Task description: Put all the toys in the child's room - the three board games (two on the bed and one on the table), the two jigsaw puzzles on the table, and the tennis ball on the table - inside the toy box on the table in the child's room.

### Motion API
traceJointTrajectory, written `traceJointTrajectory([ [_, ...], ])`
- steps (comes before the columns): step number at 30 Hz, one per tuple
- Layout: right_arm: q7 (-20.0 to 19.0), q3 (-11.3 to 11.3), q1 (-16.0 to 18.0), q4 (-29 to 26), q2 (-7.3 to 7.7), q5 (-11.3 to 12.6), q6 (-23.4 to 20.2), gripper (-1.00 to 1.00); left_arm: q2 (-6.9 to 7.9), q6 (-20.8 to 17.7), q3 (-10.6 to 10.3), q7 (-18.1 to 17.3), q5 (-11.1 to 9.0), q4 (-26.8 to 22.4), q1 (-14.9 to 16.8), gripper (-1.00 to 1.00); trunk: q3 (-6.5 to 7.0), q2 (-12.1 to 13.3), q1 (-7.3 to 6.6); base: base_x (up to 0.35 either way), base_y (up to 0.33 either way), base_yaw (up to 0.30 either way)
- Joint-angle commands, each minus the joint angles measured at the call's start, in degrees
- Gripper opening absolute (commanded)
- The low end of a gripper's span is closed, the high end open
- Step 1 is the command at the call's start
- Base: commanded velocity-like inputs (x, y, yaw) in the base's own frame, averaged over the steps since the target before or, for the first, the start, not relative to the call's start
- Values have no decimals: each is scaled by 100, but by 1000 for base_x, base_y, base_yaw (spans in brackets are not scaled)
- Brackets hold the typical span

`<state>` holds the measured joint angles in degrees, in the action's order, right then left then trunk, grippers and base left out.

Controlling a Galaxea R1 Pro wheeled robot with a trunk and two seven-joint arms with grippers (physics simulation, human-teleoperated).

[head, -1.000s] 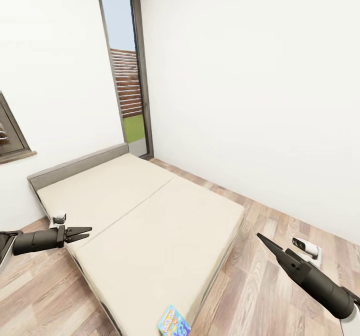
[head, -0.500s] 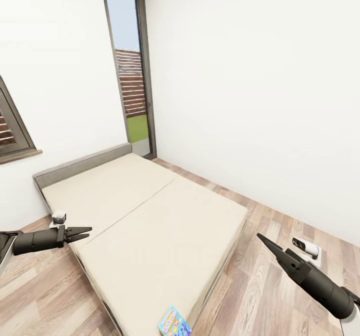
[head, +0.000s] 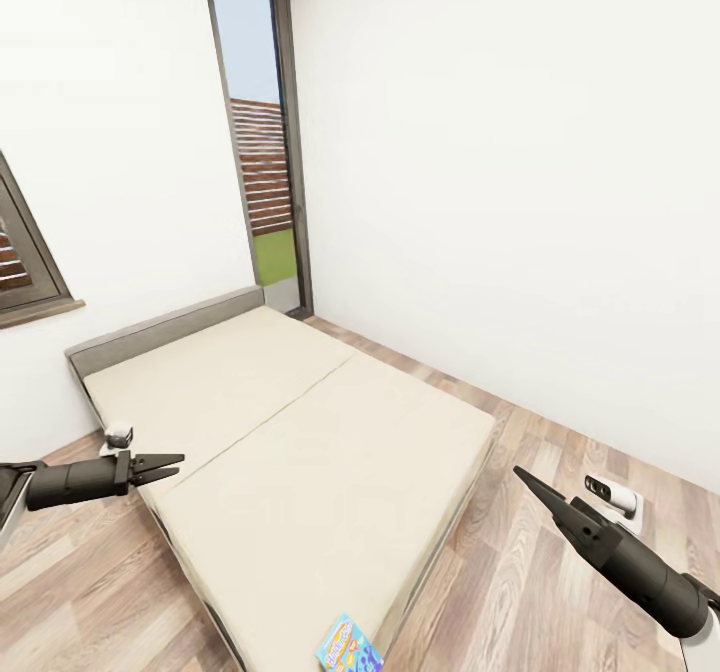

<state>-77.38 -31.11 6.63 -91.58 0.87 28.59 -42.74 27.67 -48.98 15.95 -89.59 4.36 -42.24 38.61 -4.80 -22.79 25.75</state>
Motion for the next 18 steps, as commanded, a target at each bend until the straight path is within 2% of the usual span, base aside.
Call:
traceJointTrajectory([
  [1, -8, -2, 5, 0, 1, 16, -50, 100, -5, -60, 13, -41, 47, -3, 6, 100, -13, -13, 4, 1, -25, 0],
  [8, -9, -3, 5, 0, 1, 16, -50, 100, -14, -60, 7, -41, 51, -3, 6, 100, -13, -13, 4, 0, -123, 0],
  [18, -11, 0, 5, 0, 1, 16, -50, 100, -16, -60, 6, -41, 55, -3, 6, 100, -13, -13, 4, 0, -259, 0],
])
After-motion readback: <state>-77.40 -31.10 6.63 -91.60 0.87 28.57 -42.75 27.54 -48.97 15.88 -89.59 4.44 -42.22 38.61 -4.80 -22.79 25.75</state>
